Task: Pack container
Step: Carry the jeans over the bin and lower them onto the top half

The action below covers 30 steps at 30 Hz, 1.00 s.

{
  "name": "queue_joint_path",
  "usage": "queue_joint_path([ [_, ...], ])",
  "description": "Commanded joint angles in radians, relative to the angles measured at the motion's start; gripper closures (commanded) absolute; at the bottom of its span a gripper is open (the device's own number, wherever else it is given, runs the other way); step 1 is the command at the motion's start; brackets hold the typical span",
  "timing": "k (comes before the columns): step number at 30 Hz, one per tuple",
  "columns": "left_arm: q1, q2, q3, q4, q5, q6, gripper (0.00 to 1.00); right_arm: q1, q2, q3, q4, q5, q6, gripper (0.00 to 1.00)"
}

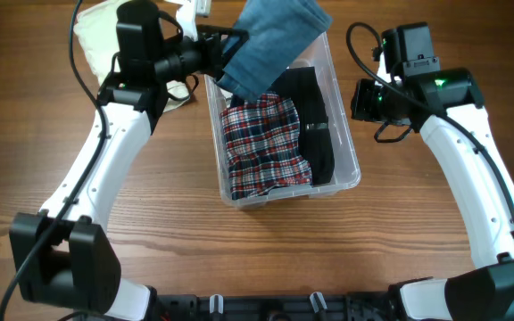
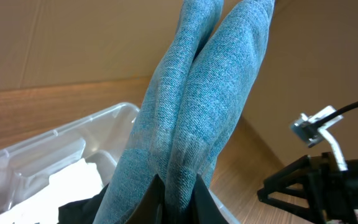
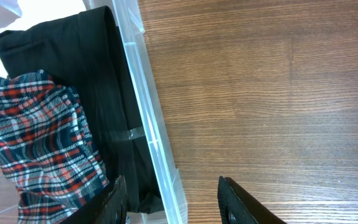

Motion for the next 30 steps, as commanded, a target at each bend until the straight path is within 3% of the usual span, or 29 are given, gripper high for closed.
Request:
queue_joint_path([
  [1,-0.036,0.042,0.036,-0.012,-0.016,0.028,0.96,-0.005,0.009,-0.003,0.002,0.019,0.018,0.53],
  [6,-0.045,0.116,0.036,-0.012,-0.077,0.027,0.96,-0.005,0.009,-0.003,-0.002,0.019,0.018,0.53],
  [7,-0.045,0.138,0.036,-0.015,-0.122,0.027,0.92,-0.005,0.009,-0.003,-0.002,0.016,0.018,0.53],
  [8,-0.045,0.160,0.036,-0.034,-0.207,0.027,0.37,-0.005,0.009,-0.003,-0.008,0.011,0.018,0.53],
  [9,-0.044,0.162,0.036,-0.042,-0.274,0.027,0.00,-0.005,0.009,-0.003,-0.013,0.008,0.017,0.53],
  [12,-0.045,0.124,0.069,-0.042,-0.443,0.028,0.00,-0.005,0.009,-0.003,-0.025,0.008,0.017,0.53],
  [19,-0.074,0.037,0.082,-0.059,-0.486,0.116,0.00,-0.005,0.009,-0.003,-0.023,0.008,0.017,0.53],
  [22,-0.199,0.012,0.082,-0.224,-0.759,0.293,0.00,-0.005,0.009,-0.003,-0.023,0.008,0.017,0.53],
  [23,-0.238,0.012,0.082,-0.303,-0.802,0.286,0.00,-0.005,0.009,-0.003,-0.023,0.008,0.016,0.53],
  [25,-0.290,0.014,0.081,-0.436,-0.801,0.208,0.00,-0.005,0.009,-0.003,-0.019,0.008,0.017,0.53],
  [26,-0.304,0.019,0.081,-0.512,-0.801,0.005,0.00,-0.005,0.009,-0.003,-0.016,0.008,0.017,0.53],
  [27,-0.304,0.023,0.080,-0.538,-0.800,-0.104,0.00,-0.005,0.009,-0.003,-0.016,0.008,0.018,0.53],
  [30,-0.304,0.032,0.076,-0.536,-0.864,-0.143,0.00,-0.005,0.009,-0.003,-0.016,0.008,0.017,0.53],
])
